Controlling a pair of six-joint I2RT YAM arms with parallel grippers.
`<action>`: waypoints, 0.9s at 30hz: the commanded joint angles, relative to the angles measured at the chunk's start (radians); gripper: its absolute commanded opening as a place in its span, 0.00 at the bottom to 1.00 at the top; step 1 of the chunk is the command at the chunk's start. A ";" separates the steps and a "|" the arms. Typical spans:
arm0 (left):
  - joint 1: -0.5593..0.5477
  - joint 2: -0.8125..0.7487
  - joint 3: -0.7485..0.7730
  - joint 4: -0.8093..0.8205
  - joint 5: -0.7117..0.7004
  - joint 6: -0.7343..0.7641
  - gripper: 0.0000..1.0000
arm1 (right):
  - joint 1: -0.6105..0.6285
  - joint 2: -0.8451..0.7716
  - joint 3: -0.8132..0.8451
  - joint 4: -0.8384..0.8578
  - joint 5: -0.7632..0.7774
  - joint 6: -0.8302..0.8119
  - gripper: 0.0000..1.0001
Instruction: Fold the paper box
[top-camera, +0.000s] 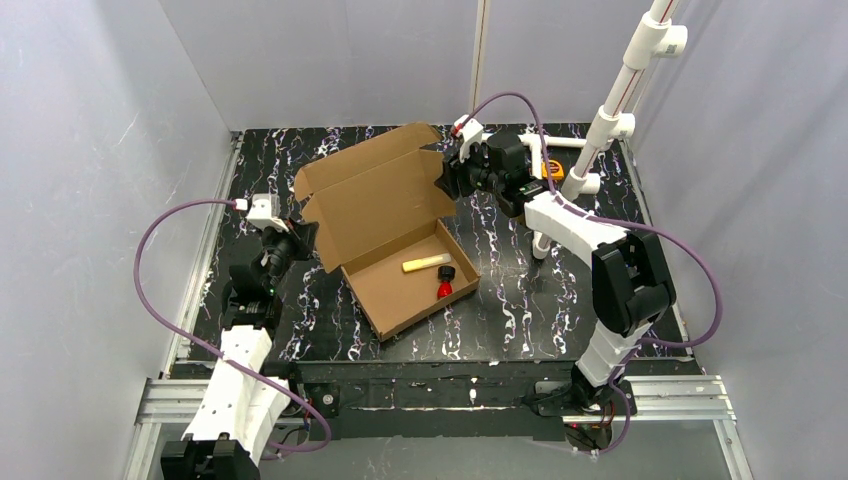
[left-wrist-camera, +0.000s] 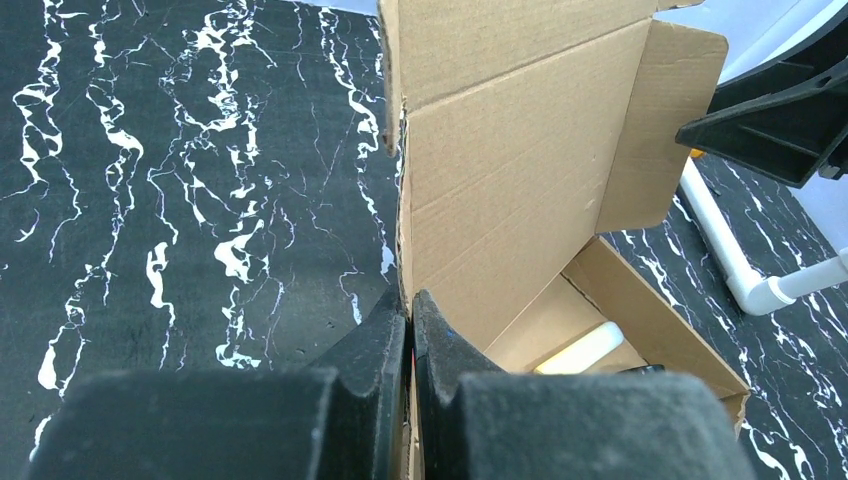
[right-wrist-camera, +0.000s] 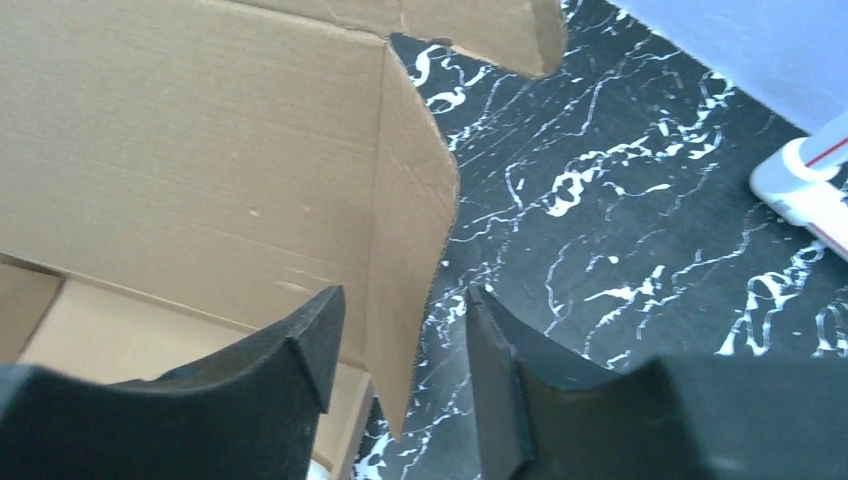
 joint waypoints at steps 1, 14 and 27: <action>-0.002 0.008 0.015 0.040 -0.010 0.029 0.00 | -0.006 -0.005 0.031 0.089 -0.100 0.045 0.50; -0.002 0.040 0.033 0.044 0.085 -0.196 0.12 | -0.034 -0.046 -0.088 0.223 -0.099 0.152 0.01; -0.003 -0.059 -0.127 0.042 0.240 -0.489 0.24 | -0.050 -0.094 -0.250 0.384 -0.045 0.255 0.01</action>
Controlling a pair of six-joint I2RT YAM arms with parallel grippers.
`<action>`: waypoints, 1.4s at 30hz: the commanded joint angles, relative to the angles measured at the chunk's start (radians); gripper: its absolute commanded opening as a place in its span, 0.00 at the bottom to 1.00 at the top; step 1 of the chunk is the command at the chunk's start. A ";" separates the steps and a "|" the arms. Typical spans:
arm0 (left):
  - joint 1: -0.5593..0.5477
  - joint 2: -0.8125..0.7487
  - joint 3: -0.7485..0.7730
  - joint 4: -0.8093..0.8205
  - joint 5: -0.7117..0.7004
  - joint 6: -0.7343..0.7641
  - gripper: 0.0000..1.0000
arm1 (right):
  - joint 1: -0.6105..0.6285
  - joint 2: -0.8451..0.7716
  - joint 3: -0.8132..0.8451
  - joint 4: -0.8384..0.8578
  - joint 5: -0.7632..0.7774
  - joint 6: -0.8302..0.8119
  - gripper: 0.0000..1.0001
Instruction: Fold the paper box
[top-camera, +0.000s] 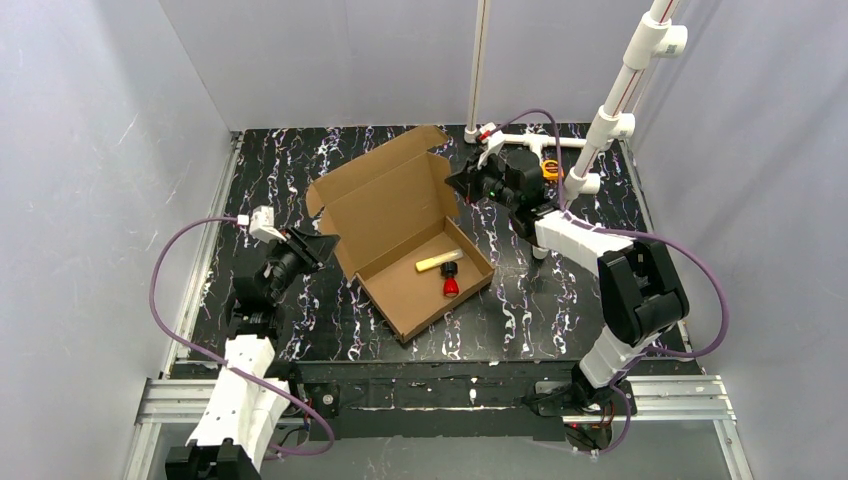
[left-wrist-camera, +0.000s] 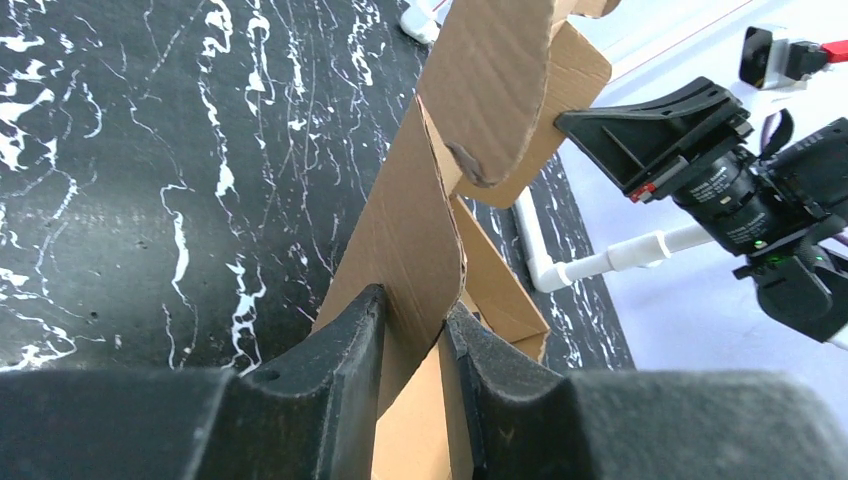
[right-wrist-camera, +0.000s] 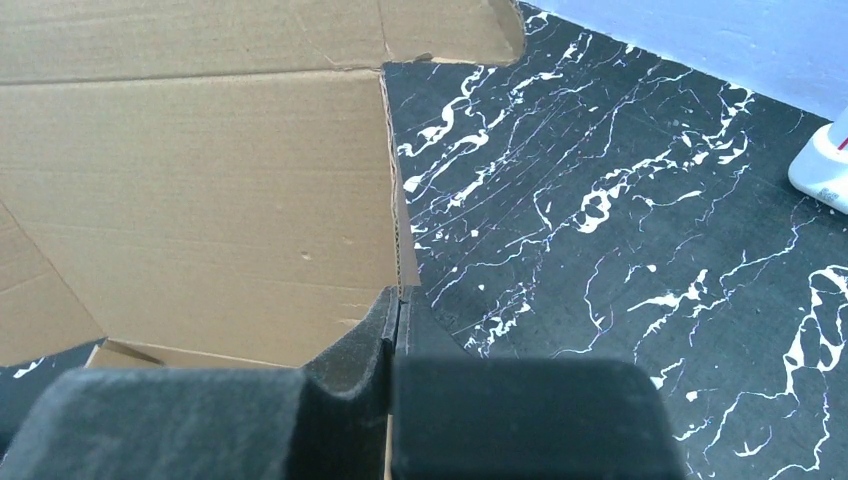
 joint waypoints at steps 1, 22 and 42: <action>-0.003 -0.027 -0.040 -0.005 0.064 -0.090 0.25 | -0.004 -0.031 -0.028 0.051 0.025 0.037 0.01; -0.042 -0.063 -0.033 -0.004 0.195 -0.174 0.68 | -0.003 -0.139 -0.212 0.158 0.084 0.057 0.01; -0.037 -0.291 0.431 -0.916 -0.548 0.286 0.98 | -0.012 -0.168 -0.266 0.161 0.087 -0.016 0.01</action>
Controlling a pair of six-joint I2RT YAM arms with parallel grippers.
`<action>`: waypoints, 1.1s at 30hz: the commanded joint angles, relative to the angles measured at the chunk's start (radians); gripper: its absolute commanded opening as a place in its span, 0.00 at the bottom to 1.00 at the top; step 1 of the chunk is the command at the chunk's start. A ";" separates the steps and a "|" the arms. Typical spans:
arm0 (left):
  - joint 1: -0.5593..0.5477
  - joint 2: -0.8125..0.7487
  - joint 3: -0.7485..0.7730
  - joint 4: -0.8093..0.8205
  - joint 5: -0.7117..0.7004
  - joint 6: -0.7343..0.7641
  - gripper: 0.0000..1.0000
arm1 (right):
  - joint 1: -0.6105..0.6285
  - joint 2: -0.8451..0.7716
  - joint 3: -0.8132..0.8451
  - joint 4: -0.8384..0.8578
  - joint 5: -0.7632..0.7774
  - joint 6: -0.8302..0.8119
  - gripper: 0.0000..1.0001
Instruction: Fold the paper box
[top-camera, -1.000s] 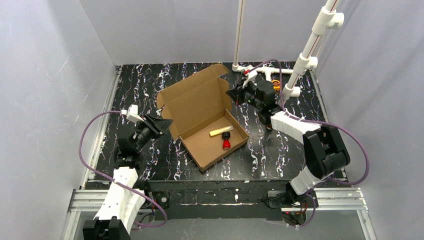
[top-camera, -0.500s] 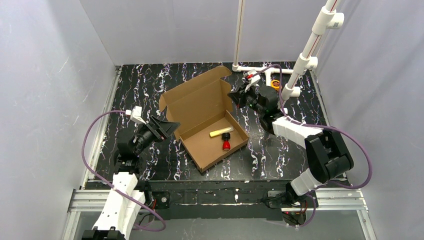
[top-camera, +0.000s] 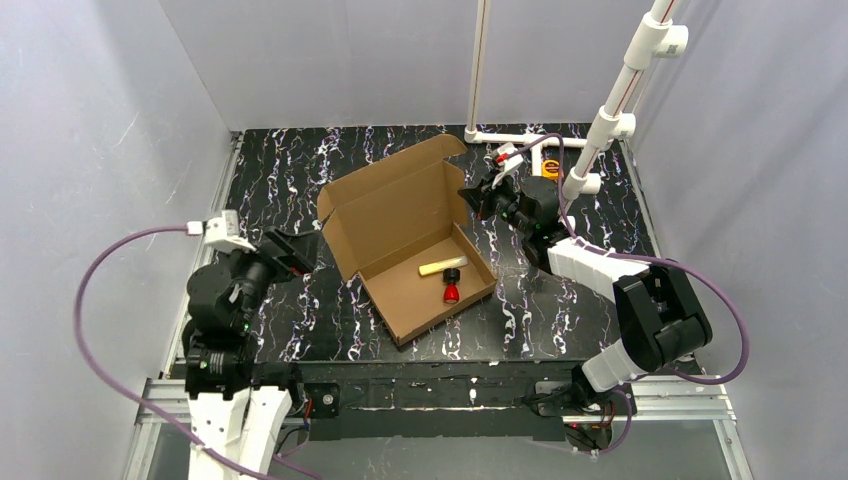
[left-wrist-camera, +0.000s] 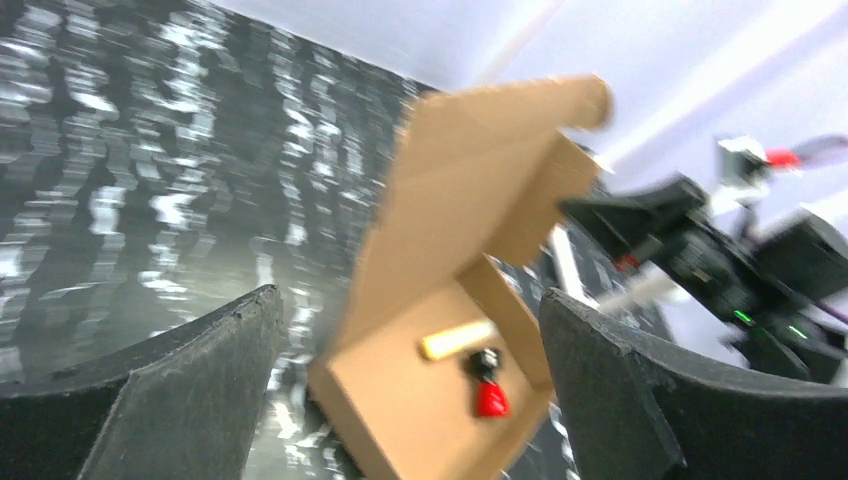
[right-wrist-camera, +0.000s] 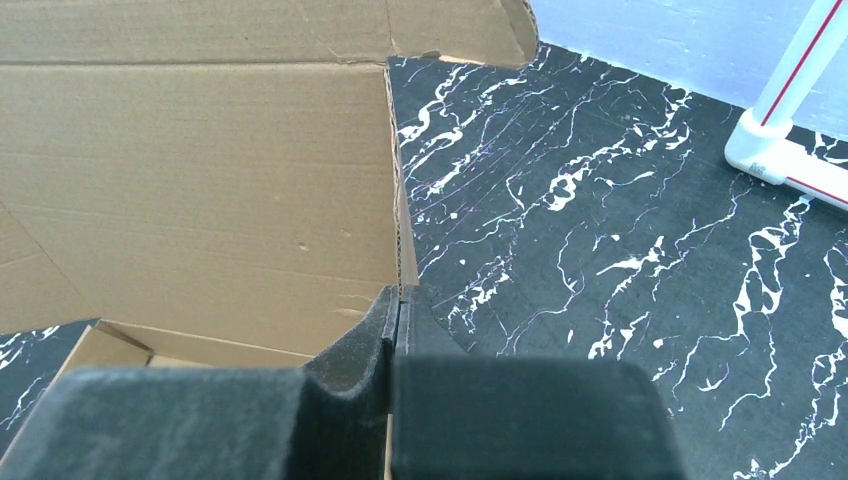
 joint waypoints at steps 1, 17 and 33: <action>0.001 0.009 0.043 -0.293 -0.381 0.144 0.96 | -0.007 -0.010 -0.011 -0.022 0.010 -0.014 0.01; 0.019 0.509 -0.174 0.361 0.272 -0.074 0.20 | -0.008 -0.012 -0.019 -0.025 -0.035 -0.019 0.01; 0.019 0.475 -0.197 0.198 0.368 -0.067 0.24 | -0.008 0.013 -0.033 -0.019 -0.041 -0.026 0.01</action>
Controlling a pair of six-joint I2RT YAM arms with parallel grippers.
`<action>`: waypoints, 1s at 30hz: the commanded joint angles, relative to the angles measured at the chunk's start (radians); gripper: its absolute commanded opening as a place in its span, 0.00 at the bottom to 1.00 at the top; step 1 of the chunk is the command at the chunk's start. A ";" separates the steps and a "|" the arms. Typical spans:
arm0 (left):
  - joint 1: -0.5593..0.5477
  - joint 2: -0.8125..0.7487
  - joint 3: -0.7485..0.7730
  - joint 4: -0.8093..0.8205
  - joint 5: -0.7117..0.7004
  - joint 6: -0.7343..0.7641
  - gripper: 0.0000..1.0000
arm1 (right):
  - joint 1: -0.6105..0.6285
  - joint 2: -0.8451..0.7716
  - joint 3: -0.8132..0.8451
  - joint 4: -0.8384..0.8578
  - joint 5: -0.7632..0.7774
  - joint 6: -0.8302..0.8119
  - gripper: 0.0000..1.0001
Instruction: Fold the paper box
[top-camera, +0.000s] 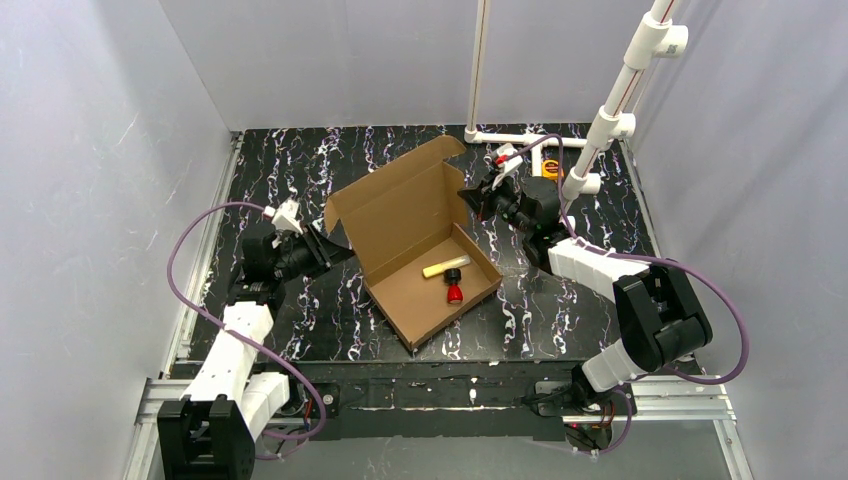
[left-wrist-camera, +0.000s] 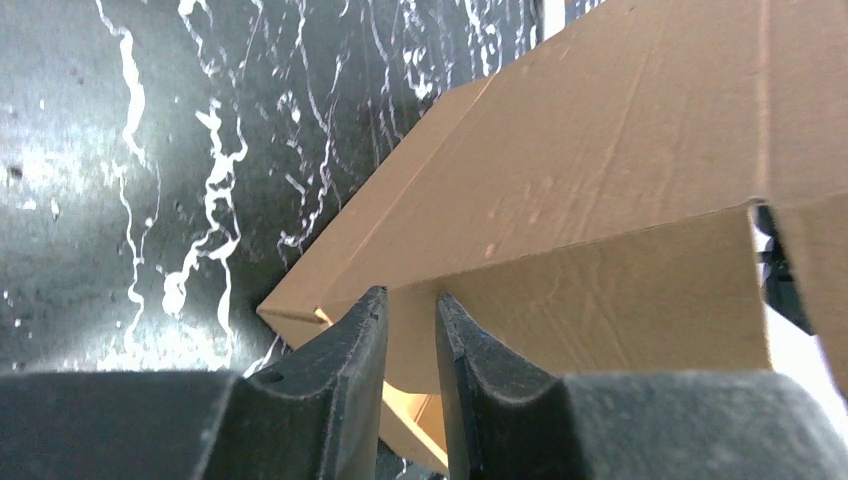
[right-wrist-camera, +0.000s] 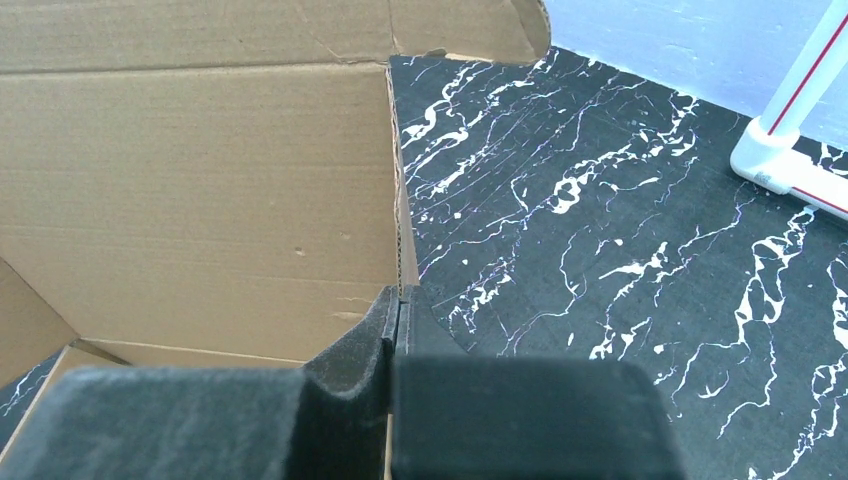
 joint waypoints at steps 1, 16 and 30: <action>0.001 -0.037 0.030 -0.148 0.025 0.038 0.24 | -0.007 0.012 -0.028 -0.029 -0.010 -0.008 0.01; 0.001 -0.047 0.052 -0.149 0.158 0.287 0.33 | -0.016 0.006 -0.028 -0.048 -0.040 -0.057 0.01; -0.003 0.048 0.045 0.015 0.223 0.429 0.46 | -0.016 -0.006 -0.071 -0.039 -0.083 -0.057 0.01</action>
